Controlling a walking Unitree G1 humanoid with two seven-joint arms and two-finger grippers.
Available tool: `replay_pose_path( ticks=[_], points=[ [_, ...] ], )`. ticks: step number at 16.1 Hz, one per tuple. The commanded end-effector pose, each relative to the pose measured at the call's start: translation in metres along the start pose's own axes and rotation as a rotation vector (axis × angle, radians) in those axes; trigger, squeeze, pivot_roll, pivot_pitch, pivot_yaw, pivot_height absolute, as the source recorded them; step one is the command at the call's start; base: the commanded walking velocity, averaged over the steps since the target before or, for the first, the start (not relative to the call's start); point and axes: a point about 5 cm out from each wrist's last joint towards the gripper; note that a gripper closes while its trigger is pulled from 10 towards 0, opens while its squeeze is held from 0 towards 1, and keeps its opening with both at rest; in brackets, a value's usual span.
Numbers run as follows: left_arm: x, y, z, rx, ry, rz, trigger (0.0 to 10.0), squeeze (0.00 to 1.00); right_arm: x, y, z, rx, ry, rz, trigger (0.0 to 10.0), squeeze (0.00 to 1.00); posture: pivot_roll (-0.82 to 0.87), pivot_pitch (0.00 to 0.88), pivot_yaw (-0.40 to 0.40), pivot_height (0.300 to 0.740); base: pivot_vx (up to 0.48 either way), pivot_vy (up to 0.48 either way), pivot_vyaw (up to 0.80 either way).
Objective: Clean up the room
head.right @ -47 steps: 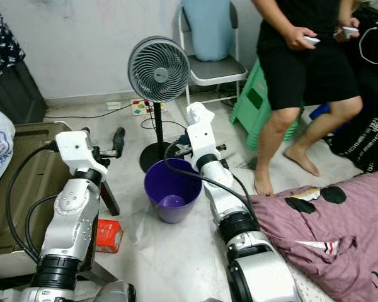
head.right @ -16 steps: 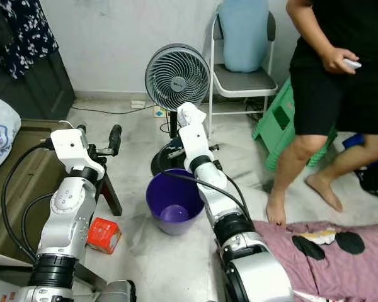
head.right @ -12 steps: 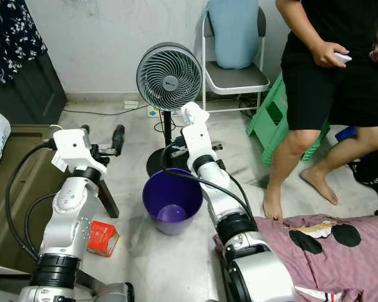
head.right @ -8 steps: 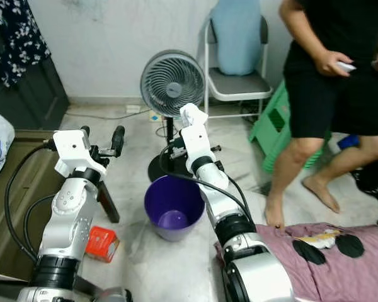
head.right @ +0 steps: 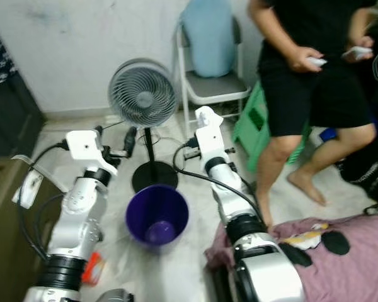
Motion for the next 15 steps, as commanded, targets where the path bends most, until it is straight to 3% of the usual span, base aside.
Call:
replay_pose_path(
  ticks=[1, 5, 15],
  points=[
    [0.0027, -0.0095, -0.001, 0.031, 0.002, 0.015, 10.0, 0.0, 0.0129, -0.0085, 0.0052, 0.026, 0.039, 0.0, 10.0, 0.0, 0.04, 0.0, -0.05, 0.74, 0.266, 0.0, 0.0],
    [0.0026, -0.0106, -0.0002, 0.047, 0.0, 0.032, 10.0, 0.0, 0.013, -0.0084, 0.0055, 0.027, 0.041, -0.003, 10.0, 0.0, 0.04, 0.0, -0.048, 0.74, 0.0, 0.0, 0.13],
    [0.0013, -0.0097, 0.0007, 0.056, 0.0, 0.049, 10.0, 0.0, 0.0119, -0.0093, 0.0057, 0.03, 0.034, -0.008, 10.0, 0.0, 0.04, 0.0, -0.05, 0.74, 0.0, 0.0, 0.8]
  ],
)
Point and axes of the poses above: a point about 5 cm out from each wrist's last joint towards the gripper, its own z axis pointing out of the wrist towards the gripper, its own x axis along the axis of the wrist's last joint, y = z × x, and after that the axes turned 13 degrees about -z, right-handed
